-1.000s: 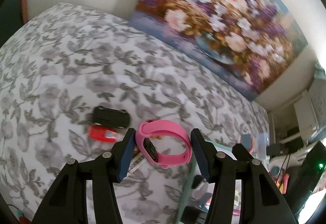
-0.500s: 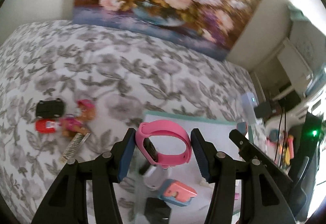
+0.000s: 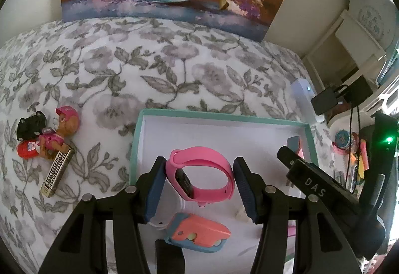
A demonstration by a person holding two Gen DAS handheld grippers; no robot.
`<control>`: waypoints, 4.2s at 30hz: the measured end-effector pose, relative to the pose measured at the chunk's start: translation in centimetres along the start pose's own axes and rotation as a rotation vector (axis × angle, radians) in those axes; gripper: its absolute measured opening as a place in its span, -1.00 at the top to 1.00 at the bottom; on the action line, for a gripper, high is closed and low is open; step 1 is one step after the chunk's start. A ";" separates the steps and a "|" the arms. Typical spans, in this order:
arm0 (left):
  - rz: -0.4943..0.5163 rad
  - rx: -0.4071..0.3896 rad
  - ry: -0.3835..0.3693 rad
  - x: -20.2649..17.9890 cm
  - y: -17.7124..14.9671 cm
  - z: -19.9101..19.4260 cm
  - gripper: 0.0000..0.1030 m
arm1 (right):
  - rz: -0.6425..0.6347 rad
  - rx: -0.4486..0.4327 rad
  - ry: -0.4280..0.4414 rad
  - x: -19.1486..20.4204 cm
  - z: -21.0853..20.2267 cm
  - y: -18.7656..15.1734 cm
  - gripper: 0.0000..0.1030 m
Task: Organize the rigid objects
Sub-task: 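Release the pink band in the tray with the left tool while the right tool releases the phone case, then move both open tools from the tray back over the remaining pile, then lower the right tool onto the gold patterned bar and close on it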
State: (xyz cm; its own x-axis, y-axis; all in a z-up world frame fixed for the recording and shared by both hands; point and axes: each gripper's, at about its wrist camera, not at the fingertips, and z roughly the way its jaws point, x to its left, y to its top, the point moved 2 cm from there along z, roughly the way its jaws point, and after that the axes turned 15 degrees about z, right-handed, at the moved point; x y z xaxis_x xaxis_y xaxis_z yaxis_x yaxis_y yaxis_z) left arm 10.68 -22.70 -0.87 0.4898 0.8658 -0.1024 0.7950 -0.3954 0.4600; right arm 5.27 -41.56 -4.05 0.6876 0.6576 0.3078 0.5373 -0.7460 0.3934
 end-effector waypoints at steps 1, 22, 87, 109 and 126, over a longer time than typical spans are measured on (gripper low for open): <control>-0.001 0.004 0.001 0.1 -0.1 0.1 -0.11 | 0.003 0.011 -0.004 -0.2 0.4 -0.2 -0.50; -0.021 0.014 0.023 1.2 0.5 -0.9 -0.25 | -0.052 0.016 -0.014 1.5 -0.7 0.0 -0.78; -0.512 -0.073 0.484 33.3 -8.6 -14.8 -0.85 | -0.477 0.051 0.152 24.4 -2.8 -14.3 -1.00; -0.461 0.108 0.344 32.0 -9.1 -7.0 -0.85 | -0.571 0.185 0.125 24.3 1.6 -17.2 -1.00; -0.502 0.072 0.323 32.4 -9.0 -8.0 -0.85 | -0.779 0.166 0.043 24.0 1.1 -20.4 -1.00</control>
State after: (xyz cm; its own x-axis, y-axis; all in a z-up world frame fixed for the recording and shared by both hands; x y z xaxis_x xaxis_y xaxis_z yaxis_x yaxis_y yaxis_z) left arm 16.49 11.34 -1.32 -0.0764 0.9970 -0.0129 0.9289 0.0759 0.3624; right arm 11.35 -10.70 -5.62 0.0668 0.9973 0.0320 0.9236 -0.0739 0.3762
